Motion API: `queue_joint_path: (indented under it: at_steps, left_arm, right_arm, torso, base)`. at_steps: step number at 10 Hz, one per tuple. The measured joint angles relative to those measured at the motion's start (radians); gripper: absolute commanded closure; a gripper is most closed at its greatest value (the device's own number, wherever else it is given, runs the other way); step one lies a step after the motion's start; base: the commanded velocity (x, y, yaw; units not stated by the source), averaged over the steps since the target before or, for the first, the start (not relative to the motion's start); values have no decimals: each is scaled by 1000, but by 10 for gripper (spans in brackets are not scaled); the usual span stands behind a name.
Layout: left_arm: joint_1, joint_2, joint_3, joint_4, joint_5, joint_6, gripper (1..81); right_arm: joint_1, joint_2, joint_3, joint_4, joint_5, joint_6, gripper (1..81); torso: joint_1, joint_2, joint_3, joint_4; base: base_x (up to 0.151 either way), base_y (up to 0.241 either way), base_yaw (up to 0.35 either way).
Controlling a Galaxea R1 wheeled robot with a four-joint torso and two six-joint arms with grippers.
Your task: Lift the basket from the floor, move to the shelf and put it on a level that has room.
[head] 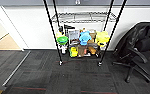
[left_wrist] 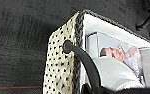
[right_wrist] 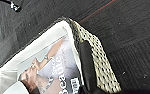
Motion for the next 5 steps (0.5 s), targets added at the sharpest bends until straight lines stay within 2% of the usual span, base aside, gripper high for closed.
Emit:
queue_joint_path:
  at_steps: [2,5]
  left_arm:
    - [0,-1,2,-2,-3,0,811]
    - [25,-16,3,-4,-4,0,811]
  right_arm:
    - [-3,0,0,0,3,0,811]
    - [-6,8,0,-7,-2,-2,811]
  torso:
    - [-36,52,39,-11]
    - [-94,143,51,-12]
  base:
    - [0,0,0]
    - [0,0,0]
